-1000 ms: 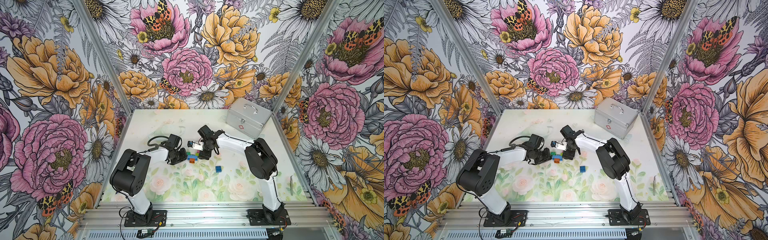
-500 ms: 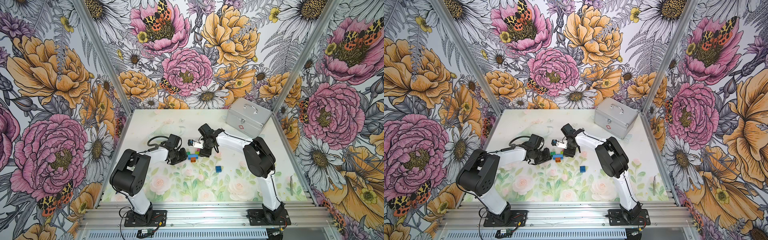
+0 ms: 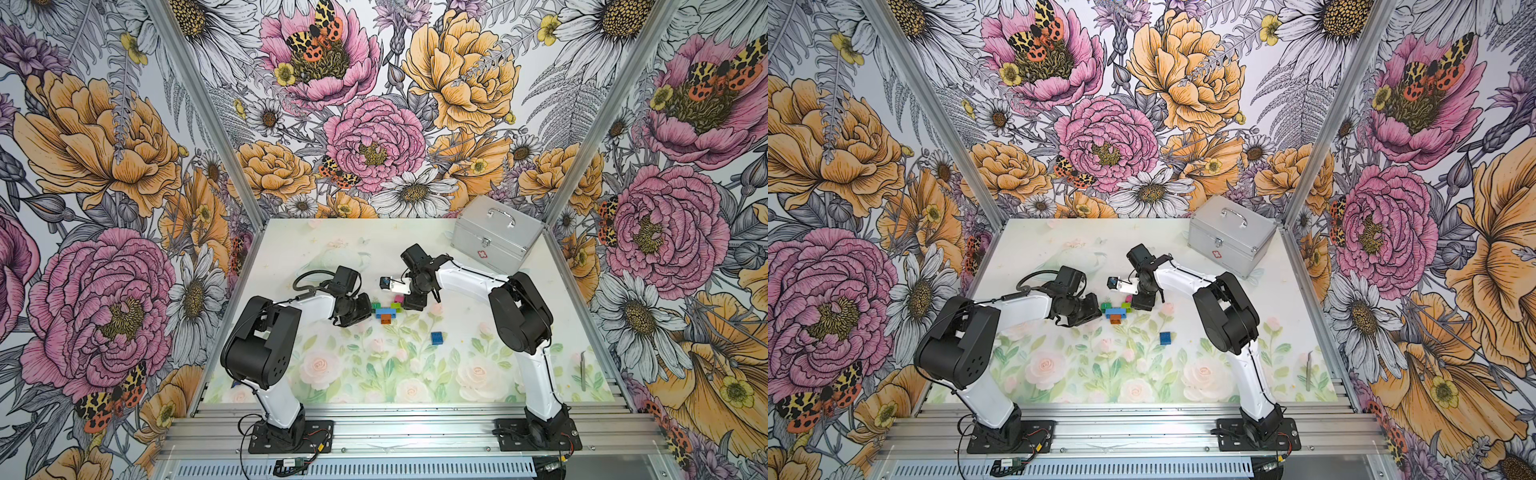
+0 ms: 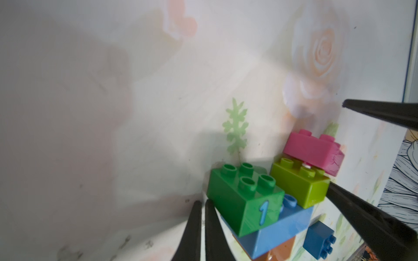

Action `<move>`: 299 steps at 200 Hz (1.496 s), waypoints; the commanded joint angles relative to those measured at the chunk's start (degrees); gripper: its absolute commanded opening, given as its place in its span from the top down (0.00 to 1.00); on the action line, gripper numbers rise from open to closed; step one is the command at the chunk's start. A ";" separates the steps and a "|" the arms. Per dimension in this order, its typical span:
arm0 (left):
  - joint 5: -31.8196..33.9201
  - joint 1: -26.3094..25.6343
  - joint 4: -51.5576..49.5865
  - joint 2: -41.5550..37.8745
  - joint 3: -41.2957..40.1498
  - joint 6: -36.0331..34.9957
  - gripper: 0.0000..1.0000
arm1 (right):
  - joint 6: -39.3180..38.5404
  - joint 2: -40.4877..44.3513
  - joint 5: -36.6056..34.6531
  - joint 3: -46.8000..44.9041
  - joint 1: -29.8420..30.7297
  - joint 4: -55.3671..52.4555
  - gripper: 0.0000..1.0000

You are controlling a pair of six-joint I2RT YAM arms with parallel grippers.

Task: Assemble the letter v with lego
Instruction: Assemble the lego brick with the lego brick.

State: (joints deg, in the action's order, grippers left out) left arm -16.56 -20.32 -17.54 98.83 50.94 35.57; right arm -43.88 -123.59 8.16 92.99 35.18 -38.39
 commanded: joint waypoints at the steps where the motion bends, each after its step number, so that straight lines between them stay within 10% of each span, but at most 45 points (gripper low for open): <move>1: 0.98 0.55 -0.72 1.79 0.84 -1.43 0.91 | -0.45 -0.36 -0.84 2.39 -0.37 -0.01 0.29; 215: -0.60 3.24 -0.75 -3.90 -2.55 -1.89 0.88 | 6.25 -2.25 -1.13 3.12 2.94 0.16 0.21; 299: -0.99 3.36 -0.71 -3.28 -2.43 -1.82 0.88 | 2.32 -0.87 4.06 1.27 3.80 -0.17 0.33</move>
State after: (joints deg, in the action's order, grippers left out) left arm -16.84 -17.43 -18.15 96.71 48.95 34.98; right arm -39.70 -125.19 9.43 95.04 38.46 -38.41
